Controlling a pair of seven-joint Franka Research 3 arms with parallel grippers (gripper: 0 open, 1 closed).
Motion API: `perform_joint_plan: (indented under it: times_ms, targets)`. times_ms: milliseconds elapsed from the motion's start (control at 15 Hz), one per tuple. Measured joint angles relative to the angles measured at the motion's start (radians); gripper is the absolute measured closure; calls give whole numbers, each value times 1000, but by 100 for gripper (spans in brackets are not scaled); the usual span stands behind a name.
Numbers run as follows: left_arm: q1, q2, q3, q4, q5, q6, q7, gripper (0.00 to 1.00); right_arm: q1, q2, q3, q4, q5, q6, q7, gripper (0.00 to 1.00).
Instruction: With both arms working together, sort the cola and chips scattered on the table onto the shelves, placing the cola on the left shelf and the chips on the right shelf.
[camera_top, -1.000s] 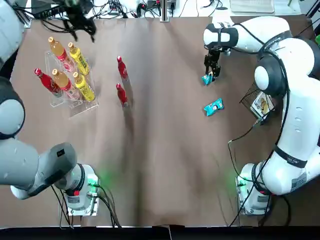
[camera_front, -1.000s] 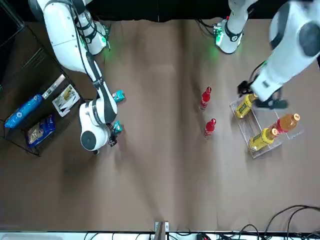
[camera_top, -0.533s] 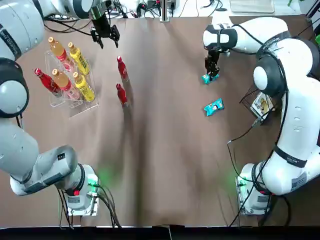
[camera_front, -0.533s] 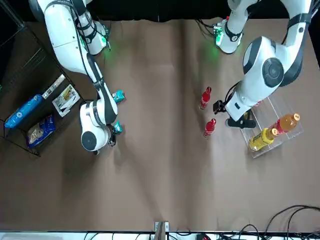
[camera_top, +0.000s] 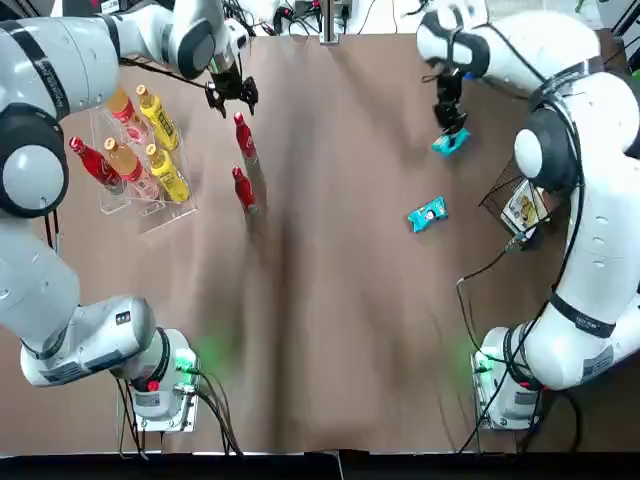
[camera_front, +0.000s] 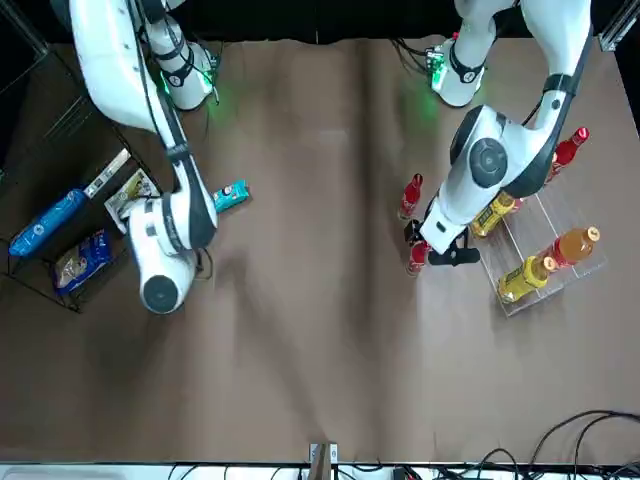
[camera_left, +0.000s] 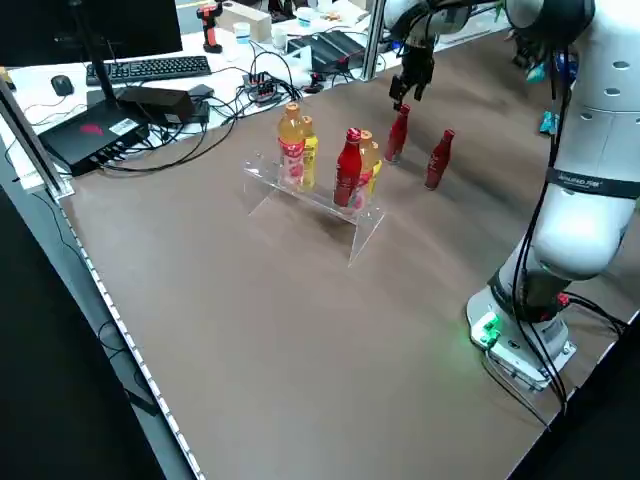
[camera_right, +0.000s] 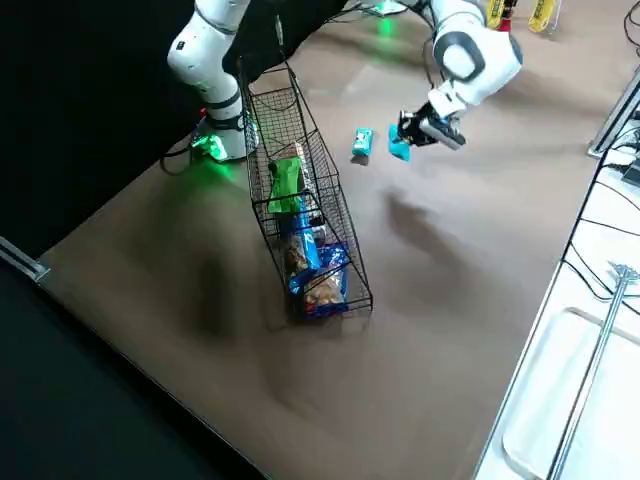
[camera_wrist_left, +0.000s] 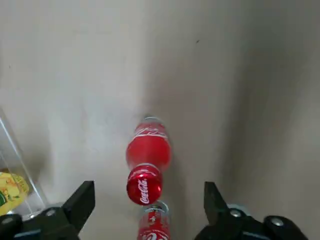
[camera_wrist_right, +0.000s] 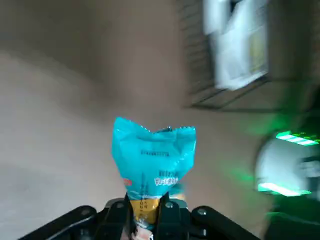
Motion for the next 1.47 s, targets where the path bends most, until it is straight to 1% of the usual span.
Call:
perform_joint_plan:
  times_ms: [67,133,200,333,400,467,533,600,667,733,800,867,1000,1067,1133,1200,1333,1400,1467]
  targets:
    - [1,7,0,-8,12,2,-11,7,0,-30,-22,16,-25,-85,-46,81]
    - [2,11,1,-12,15,4,-18,11,-1,-65,-51,28,-38,-158,-103,81]
    - [2,13,2,-13,15,4,-20,19,-1,-104,-84,36,-45,-214,-171,81]
    - [3,12,2,-13,15,4,-30,22,-5,-190,-146,47,-59,-287,-283,81]
    - [3,12,2,-13,16,4,-36,30,-9,-229,-163,52,-78,-321,-323,81]
    - [3,12,2,-13,16,4,-44,38,-12,-261,-170,59,-107,-352,-357,81]
    - [3,12,2,-12,16,4,-52,38,-14,-283,-172,67,-139,-380,-389,81]
    - [3,12,2,-12,16,4,-58,39,-14,-294,-173,80,-174,-407,-422,81]
    - [2,12,2,-12,16,4,-65,45,-14,-296,-173,97,-212,-438,-461,81]
    - [2,11,2,-12,16,4,-71,45,-13,-296,-176,111,-256,-466,-508,81]
    - [2,11,2,-12,16,4,-74,49,-13,-295,-182,122,-301,-484,-564,81]
    - [2,11,2,-12,16,4,-76,49,-13,-295,-191,132,-344,-493,-623,81]
    - [2,11,2,-12,16,3,-89,56,-13,-296,-222,152,-395,-503,-721,81]
    - [2,11,1,-11,16,4,-98,56,-13,-296,-246,160,-404,-505,-755,81]
    - [2,10,1,-10,16,4,-109,64,-13,-297,-271,166,-405,-505,-781,81]
    - [2,10,2,-9,17,4,-116,69,-15,-297,-293,168,-406,-503,-802,81]
    - [3,10,2,-8,17,4,-129,69,-38,-297,-309,168,-406,-494,-824,81]
    - [7,7,2,9,17,2,-133,69,-71,-297,-310,164,-406,-461,-836,81]
    - [12,0,2,28,18,-18,-133,69,-86,-297,-310,159,-406,-446,-841,81]
